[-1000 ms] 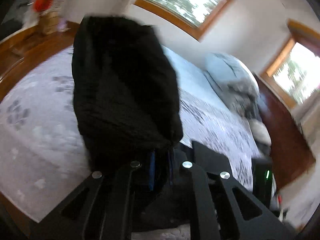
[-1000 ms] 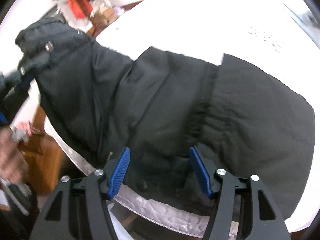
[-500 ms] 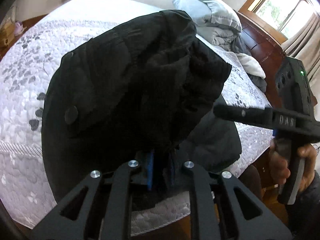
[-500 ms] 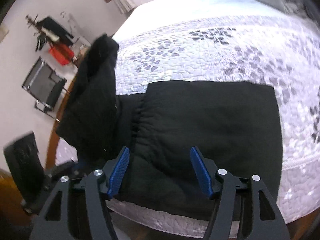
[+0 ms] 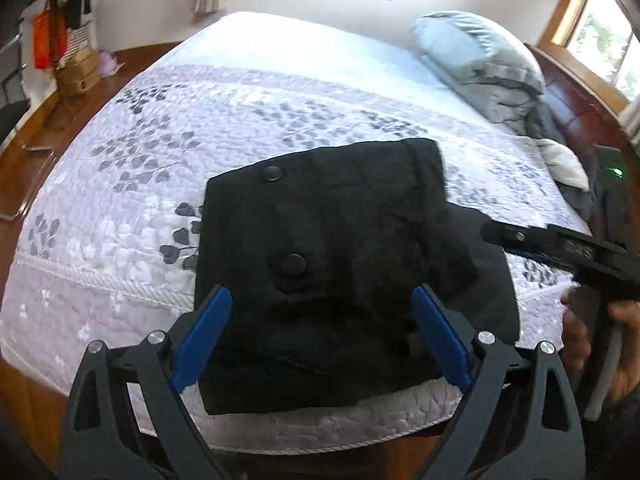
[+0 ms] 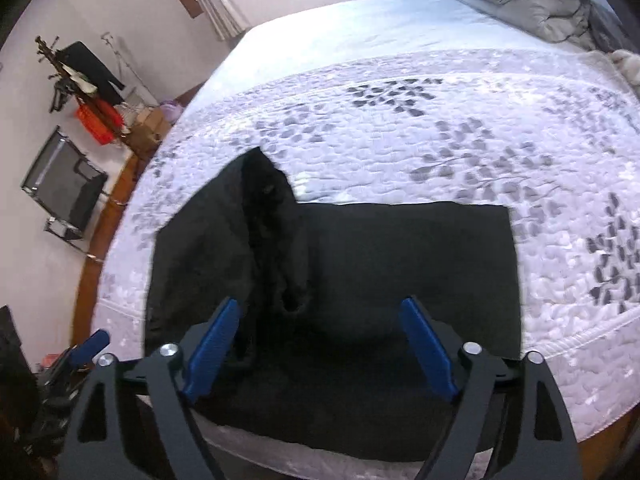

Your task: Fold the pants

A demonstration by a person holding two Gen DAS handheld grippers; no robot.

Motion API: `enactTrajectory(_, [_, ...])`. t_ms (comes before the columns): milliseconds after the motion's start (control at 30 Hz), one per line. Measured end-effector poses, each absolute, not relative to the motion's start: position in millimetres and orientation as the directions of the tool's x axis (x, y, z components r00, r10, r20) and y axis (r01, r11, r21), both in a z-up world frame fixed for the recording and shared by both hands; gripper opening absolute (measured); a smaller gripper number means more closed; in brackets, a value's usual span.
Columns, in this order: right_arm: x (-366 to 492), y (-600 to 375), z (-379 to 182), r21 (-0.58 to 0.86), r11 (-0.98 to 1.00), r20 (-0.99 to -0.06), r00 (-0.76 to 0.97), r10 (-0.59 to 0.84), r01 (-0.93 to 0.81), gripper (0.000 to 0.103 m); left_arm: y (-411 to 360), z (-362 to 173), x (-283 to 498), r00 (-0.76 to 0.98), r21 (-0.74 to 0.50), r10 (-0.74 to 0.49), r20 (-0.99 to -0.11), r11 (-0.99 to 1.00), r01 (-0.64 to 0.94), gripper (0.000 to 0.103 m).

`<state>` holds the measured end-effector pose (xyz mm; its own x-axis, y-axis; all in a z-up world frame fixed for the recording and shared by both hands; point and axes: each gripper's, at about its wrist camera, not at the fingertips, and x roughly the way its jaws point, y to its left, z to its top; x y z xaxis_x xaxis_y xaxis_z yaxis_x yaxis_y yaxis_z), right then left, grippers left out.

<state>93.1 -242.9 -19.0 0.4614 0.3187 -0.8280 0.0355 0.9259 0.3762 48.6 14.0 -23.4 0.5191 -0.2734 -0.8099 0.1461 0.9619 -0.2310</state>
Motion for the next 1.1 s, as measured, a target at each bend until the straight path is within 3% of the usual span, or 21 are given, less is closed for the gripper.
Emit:
enactTrajectory(400, [124.1, -225.3, -66.2, 0.507, 0.859, -0.83, 0.311, 0.463, 0.072, 0.088, 16.6, -13.7, 60.1, 0.553, -0.131, -0.148, -0.82, 0.989, 0.069, 0.091])
enactTrajectory(567, [127.2, -214.0, -76.4, 0.488, 0.871, -0.84, 0.296, 0.454, 0.048, 0.089, 20.2, -12.8, 62.1, 0.559, -0.113, -0.13, -0.819, 0.991, 0.064, 0.092])
enactTrajectory(633, [127.7, -205.6, -76.0, 0.469, 0.883, -0.846, 0.295, 0.444, 0.017, 0.079, 22.9, -14.2, 63.5, 0.553, -0.115, -0.128, -0.823, 0.992, 0.059, 0.092])
enactTrajectory(667, [128.5, -201.6, -76.1, 0.462, 0.887, -0.849, 0.289, 0.442, 0.0, 0.065, 23.7, -15.2, 64.7, 0.55, -0.115, -0.127, -0.825, 0.992, 0.057, 0.092])
enactTrajectory(700, [129.3, -197.5, -75.2, 0.449, 0.893, -0.855, 0.284, 0.434, -0.012, 0.057, 24.3, -16.7, 65.9, 0.546, -0.114, -0.125, -0.829, 0.992, 0.054, 0.092])
enactTrajectory(867, [125.0, -183.5, -58.9, 0.373, 0.923, -0.864, 0.328, 0.381, -0.089, 0.03, 26.1, -22.6, 68.2, 0.528, -0.106, -0.114, -0.841, 0.993, 0.046, 0.092])
enactTrajectory(1100, [114.6, -194.8, -24.1, 0.499, 0.856, -0.78, 0.36, 0.512, -0.137, 0.024, 54.9, -26.7, 69.3, 0.509, -0.113, -0.074, -0.858, 0.993, -0.046, 0.092])
